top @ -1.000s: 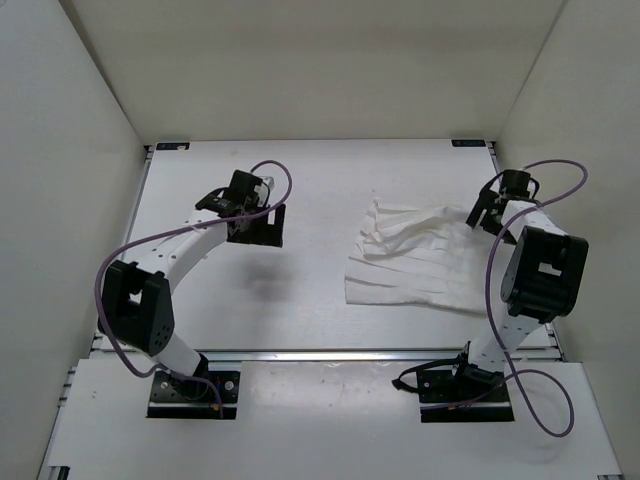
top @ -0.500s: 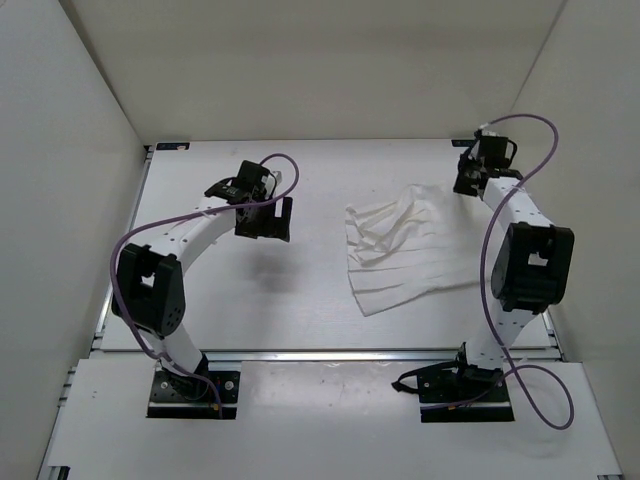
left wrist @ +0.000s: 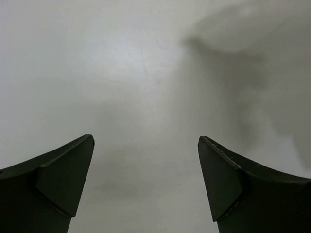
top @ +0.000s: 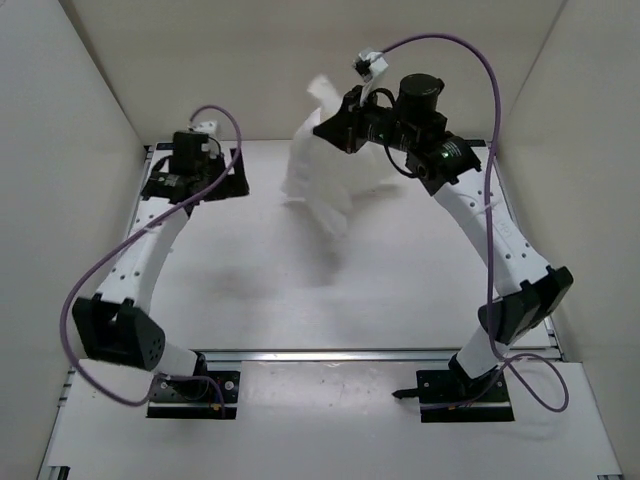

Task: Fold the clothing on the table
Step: Move the skirt to the center of the board, then flatten the skirt out

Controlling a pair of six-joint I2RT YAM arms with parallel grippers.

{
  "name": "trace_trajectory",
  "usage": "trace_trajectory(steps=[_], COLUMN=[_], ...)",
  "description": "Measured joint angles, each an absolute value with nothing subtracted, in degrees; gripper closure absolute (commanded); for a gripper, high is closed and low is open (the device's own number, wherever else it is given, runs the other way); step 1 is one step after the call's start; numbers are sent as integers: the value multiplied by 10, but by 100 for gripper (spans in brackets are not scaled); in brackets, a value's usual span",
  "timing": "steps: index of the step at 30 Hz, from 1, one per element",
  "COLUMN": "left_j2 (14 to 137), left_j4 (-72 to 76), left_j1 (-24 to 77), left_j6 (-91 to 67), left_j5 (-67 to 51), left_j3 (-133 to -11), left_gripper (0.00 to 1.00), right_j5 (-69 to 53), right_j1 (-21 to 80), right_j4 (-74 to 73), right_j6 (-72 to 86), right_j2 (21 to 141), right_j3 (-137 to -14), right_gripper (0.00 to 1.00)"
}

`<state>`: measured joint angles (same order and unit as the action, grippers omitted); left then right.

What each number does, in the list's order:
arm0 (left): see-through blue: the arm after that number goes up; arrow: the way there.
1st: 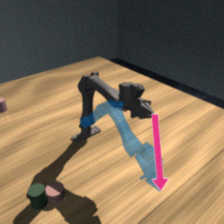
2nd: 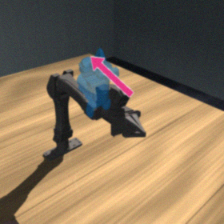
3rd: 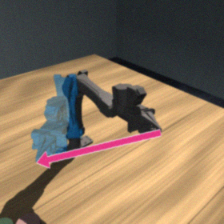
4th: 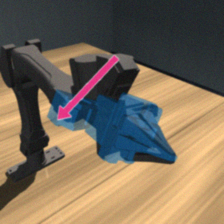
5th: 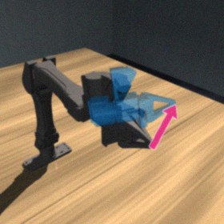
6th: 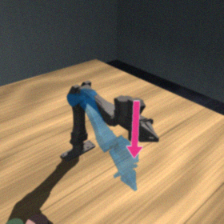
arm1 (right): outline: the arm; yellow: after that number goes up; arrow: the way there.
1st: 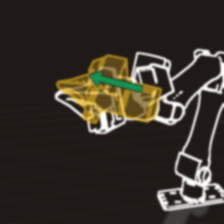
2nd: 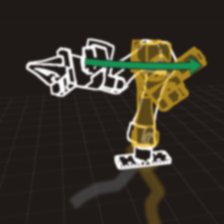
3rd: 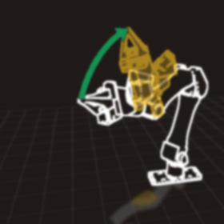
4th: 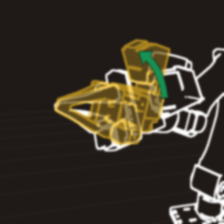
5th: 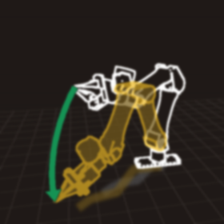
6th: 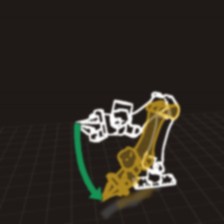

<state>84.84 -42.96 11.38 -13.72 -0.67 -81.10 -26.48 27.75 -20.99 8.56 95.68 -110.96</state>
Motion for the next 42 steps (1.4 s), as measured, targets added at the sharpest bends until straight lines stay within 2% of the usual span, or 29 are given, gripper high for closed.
trace_trajectory(steps=[3,9,14,15,16,17,21,22,26,33,38,42], left_j2=[792,703,679,678,681,687,714,719,724,787,835,883], left_j4=[-417,-389,-352,-347,-345,-342,-328,-324,-300,-232,-215,-225], left_j1=[98,93,116,123,128,138,186,199,250,375,474,475], left_j6=[-150,-157,-163,-166,-168,-172,-187,-190,-197,-183,-103,-61], left_j5=[29,85,52,46,39,32,1,-7,-56,-122,-103,-101], left_j3=[-861,-951,-887,-856,-829,-797,-678,-651,-575,-573,-559,-558], left_gripper=[1,1,2,2,2,1,2,2,3,4,2,1], right_j5=[-335,-391,-399,-398,-395,-391,-379,-375,-325,-291,-281,-283], right_j1=[297,215,141,129,119,110,75,69,60,27,-22,-12], right_j4=[-185,-112,-85,-88,-96,-106,-125,-125,-128,-107,-128,-138], right_j6=[114,166,167,164,160,159,159,162,161,151,157,164], right_j2=[920,839,863,882,908,938,1023,1017,927,756,746,749], right_j3=[-1090,-916,-723,-694,-673,-661,-644,-629,-587,-514,-426,-408], right_gripper=[100,100,99,90,66,50,15,1,0,1,1,2])
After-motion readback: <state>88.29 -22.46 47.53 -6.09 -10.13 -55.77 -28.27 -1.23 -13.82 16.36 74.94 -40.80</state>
